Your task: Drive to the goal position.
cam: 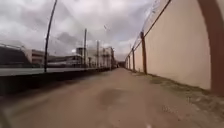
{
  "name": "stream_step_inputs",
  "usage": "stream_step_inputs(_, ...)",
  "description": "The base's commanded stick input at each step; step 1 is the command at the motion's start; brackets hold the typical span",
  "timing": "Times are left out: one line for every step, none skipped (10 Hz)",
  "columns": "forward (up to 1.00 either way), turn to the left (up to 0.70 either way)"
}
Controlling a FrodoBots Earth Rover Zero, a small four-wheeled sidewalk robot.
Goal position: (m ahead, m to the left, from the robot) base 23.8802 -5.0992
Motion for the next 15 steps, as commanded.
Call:
stream_step_inputs(0.7,0.0)
stream_step_inputs(0.7,0.0)
stream_step_inputs(0.7,0.0)
stream_step_inputs(0.7,0.0)
stream_step_inputs(0.7,0.0)
stream_step_inputs(0.7,0.0)
stream_step_inputs(0.7,0.0)
stream_step_inputs(0.7,0.0)
stream_step_inputs(0.7,0.0)
stream_step_inputs(0.7,0.0)
stream_step_inputs(0.7,0.0)
stream_step_inputs(0.7,0.0)
stream_step_inputs(0.7,0.0)
stream_step_inputs(0.7,0.0)
stream_step_inputs(0.7,0.0)
